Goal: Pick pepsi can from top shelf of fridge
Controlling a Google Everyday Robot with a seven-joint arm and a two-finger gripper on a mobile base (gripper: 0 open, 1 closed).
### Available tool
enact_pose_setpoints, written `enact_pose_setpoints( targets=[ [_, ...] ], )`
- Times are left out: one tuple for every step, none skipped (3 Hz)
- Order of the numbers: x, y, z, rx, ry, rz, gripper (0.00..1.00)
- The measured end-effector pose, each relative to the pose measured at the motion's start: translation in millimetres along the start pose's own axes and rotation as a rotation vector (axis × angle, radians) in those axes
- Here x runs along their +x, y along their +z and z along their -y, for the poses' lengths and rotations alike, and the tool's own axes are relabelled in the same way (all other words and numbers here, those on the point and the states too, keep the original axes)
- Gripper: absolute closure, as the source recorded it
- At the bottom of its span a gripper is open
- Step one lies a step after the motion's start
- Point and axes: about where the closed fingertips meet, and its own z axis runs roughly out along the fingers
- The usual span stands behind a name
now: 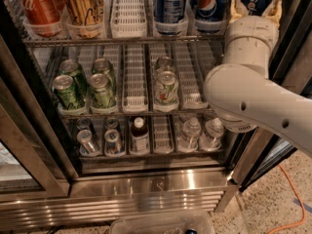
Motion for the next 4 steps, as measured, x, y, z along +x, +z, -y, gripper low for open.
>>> enact_pose_setpoints(
  targets=[
    [-1, 1, 2, 0.003, 0.001, 0.008, 1.0],
    [-6, 0, 5, 0.014, 0.014, 0.022, 1.0],
    [-12, -2, 5, 0.027, 0.033, 0.032, 1.0],
    [-23, -2, 8, 0.041, 0.051, 0.057, 1.0]
  ],
)
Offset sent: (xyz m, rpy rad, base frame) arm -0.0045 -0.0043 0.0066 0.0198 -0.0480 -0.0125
